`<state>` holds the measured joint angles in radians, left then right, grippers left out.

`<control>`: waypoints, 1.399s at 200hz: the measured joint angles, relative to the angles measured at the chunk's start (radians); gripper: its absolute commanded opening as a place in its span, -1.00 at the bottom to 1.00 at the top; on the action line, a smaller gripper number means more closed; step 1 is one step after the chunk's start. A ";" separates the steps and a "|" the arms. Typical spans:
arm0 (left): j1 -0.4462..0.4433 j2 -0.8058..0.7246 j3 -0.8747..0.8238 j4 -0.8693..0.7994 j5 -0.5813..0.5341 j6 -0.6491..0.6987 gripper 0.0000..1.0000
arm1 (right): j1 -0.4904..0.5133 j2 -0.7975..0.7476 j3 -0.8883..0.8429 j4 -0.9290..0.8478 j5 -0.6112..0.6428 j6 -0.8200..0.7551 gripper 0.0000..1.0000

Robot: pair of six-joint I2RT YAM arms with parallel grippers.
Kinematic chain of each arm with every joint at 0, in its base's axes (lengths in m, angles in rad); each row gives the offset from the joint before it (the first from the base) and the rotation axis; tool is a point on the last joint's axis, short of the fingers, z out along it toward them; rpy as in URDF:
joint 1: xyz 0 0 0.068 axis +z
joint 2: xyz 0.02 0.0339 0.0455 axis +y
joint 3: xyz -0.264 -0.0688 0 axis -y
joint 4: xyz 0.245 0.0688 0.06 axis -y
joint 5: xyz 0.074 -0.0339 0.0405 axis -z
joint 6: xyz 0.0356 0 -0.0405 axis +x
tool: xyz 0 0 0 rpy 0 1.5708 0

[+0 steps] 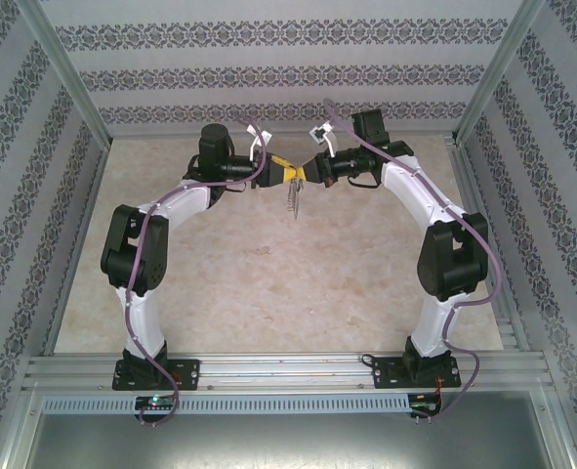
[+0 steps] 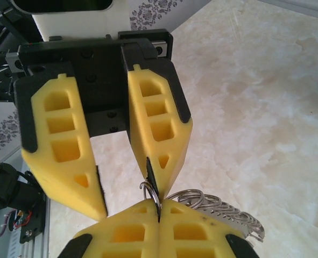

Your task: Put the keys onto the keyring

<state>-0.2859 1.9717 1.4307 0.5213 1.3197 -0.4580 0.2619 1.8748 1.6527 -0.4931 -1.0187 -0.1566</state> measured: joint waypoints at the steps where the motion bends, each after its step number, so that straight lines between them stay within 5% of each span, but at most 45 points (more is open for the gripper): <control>1: 0.000 0.000 0.000 0.002 0.000 -0.002 -0.46 | -0.001 0.000 0.000 0.000 -0.001 0.000 -1.00; 85: 0.002 0.009 0.000 0.042 -0.005 -0.053 -0.71 | -0.005 0.000 0.000 0.010 -0.026 0.000 -1.00; 114: 0.004 0.014 0.000 0.043 -0.005 -0.063 -1.00 | -0.005 0.000 0.000 0.006 -0.027 0.000 -1.00; 144: 0.005 0.014 0.000 0.047 -0.005 -0.063 -1.00 | -0.005 -0.001 -0.002 0.008 -0.026 0.000 -1.00; 163: 0.004 0.014 0.000 0.050 -0.008 -0.063 -1.00 | -0.007 -0.009 -0.014 0.022 -0.026 0.007 -0.58; 187: -0.003 0.010 -0.015 0.071 -0.025 -0.059 -1.00 | -0.026 -0.037 -0.071 0.080 -0.023 0.052 -0.32; 280: -0.003 0.002 -0.064 0.146 -0.105 -0.078 -1.00 | -0.089 -0.227 -0.354 0.424 -0.021 0.267 -0.12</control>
<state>-0.2890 1.9736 1.3670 0.6670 1.2152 -0.5358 0.1730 1.6478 1.2984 -0.0692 -1.0393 0.1101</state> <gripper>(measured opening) 0.048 0.429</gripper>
